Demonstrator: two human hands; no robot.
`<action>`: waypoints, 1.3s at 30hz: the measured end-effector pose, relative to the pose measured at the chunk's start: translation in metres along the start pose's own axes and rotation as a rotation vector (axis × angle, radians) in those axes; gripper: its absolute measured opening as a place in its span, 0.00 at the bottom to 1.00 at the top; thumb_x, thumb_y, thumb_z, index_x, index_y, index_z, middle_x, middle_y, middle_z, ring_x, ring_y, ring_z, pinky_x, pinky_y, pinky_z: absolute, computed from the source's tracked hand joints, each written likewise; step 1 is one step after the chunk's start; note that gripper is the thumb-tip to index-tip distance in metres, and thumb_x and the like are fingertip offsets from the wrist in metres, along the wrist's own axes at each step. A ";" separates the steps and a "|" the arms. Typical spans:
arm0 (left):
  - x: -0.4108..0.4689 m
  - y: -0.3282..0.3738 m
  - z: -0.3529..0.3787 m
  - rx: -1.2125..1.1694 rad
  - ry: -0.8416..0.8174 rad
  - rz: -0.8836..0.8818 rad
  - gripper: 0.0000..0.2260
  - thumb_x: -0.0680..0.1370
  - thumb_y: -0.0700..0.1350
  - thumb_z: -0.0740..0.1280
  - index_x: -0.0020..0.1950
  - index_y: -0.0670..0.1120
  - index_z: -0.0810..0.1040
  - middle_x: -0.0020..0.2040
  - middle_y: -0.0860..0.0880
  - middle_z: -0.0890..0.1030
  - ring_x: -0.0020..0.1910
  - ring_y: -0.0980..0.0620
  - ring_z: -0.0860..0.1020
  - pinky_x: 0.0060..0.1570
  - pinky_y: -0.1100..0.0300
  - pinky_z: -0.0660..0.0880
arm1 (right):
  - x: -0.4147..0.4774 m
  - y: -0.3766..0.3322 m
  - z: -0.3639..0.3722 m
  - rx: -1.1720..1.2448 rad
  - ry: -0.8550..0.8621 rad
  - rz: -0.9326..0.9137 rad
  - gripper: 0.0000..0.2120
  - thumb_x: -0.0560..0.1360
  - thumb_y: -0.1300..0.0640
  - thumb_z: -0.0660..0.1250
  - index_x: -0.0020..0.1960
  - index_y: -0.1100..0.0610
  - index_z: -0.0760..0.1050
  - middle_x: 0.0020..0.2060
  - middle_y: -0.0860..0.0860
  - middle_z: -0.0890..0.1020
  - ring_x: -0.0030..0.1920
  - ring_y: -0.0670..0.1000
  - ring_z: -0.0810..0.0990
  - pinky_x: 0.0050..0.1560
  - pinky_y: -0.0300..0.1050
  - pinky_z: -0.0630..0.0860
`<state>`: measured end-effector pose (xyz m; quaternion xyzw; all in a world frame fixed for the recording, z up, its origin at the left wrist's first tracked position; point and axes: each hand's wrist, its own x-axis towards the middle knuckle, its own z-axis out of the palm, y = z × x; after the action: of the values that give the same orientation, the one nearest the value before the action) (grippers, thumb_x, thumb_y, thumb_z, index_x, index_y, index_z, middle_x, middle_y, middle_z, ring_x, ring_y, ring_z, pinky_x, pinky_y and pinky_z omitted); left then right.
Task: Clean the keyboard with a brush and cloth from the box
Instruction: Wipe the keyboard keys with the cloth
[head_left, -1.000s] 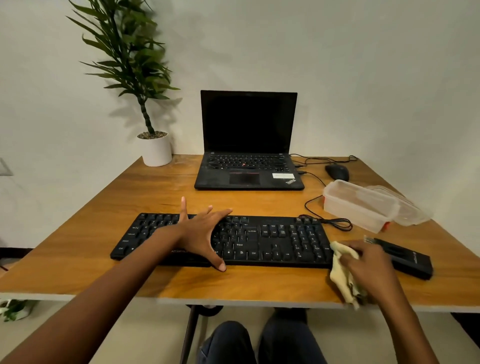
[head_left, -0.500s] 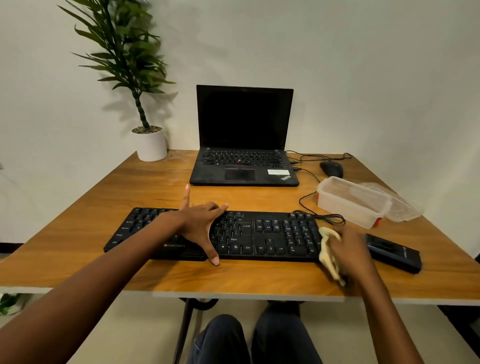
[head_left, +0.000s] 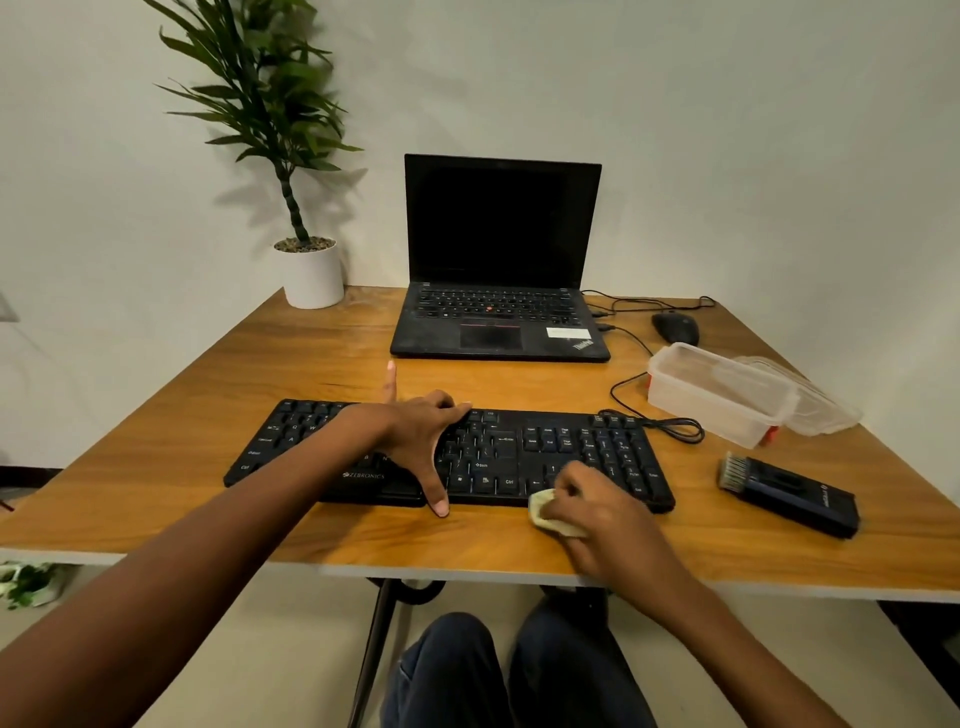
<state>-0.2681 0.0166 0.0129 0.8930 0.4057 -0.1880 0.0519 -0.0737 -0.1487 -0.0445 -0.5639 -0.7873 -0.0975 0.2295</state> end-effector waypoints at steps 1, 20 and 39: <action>0.000 0.000 -0.001 -0.003 -0.004 -0.002 0.57 0.62 0.67 0.73 0.78 0.51 0.39 0.77 0.49 0.47 0.77 0.46 0.46 0.52 0.39 0.20 | 0.006 -0.005 0.003 -0.044 -0.023 -0.061 0.10 0.61 0.61 0.78 0.39 0.52 0.81 0.39 0.50 0.75 0.36 0.48 0.76 0.21 0.40 0.72; -0.001 -0.002 0.003 -0.029 0.008 0.033 0.56 0.63 0.66 0.73 0.77 0.55 0.39 0.77 0.49 0.47 0.77 0.46 0.46 0.51 0.39 0.20 | -0.001 0.016 0.003 -0.146 0.119 -0.053 0.19 0.57 0.57 0.80 0.46 0.54 0.79 0.40 0.49 0.77 0.35 0.47 0.77 0.23 0.34 0.70; -0.001 -0.002 0.003 -0.074 -0.005 0.054 0.56 0.64 0.63 0.75 0.77 0.55 0.38 0.77 0.49 0.46 0.77 0.46 0.47 0.62 0.39 0.27 | 0.013 -0.022 0.021 -0.121 0.146 0.081 0.18 0.56 0.51 0.79 0.41 0.50 0.76 0.37 0.43 0.75 0.33 0.42 0.75 0.25 0.33 0.63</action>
<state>-0.2711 0.0161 0.0104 0.9005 0.3881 -0.1735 0.0909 -0.1026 -0.1363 -0.0541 -0.5996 -0.7376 -0.1766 0.2555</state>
